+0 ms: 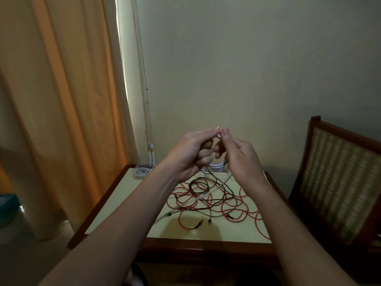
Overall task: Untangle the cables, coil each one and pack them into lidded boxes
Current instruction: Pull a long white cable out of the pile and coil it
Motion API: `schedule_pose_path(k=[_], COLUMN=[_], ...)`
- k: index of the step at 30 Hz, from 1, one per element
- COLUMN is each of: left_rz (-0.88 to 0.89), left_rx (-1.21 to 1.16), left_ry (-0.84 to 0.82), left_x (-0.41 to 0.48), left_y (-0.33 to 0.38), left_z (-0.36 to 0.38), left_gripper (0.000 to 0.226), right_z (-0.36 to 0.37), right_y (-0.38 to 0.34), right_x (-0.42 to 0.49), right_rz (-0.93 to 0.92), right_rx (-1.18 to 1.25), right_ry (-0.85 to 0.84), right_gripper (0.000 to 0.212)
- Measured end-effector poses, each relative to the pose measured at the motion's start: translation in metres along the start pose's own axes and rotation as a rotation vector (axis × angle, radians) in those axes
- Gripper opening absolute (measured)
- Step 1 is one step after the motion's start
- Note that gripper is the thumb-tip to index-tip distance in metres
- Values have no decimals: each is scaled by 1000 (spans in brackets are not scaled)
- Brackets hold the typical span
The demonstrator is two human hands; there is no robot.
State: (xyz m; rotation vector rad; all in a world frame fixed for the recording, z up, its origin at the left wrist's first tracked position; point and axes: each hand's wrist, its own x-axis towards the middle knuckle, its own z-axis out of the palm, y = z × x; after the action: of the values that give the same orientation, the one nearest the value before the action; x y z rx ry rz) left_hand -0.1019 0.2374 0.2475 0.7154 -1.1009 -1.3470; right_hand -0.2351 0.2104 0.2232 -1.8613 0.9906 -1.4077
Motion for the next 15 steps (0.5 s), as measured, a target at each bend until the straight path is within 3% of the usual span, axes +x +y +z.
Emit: schedule_pose_path(k=[3,8,15], left_rz=[17,85,65], left_rx=[-32,143,148], left_ry=[11,79,21], left_x=[1,-4,-1], left_y=[-2,-4,-3], left_z=[-2,-5,2], left_gripper=[13,15,15], right_z=[7,7,9], right_y=[0,-3,0], right_x=[2,-1,2], right_rz=[15,-64,-117], right_rx=[34,-89,-111], right_ry=[-22,7,36], right_gripper=[51,48,46])
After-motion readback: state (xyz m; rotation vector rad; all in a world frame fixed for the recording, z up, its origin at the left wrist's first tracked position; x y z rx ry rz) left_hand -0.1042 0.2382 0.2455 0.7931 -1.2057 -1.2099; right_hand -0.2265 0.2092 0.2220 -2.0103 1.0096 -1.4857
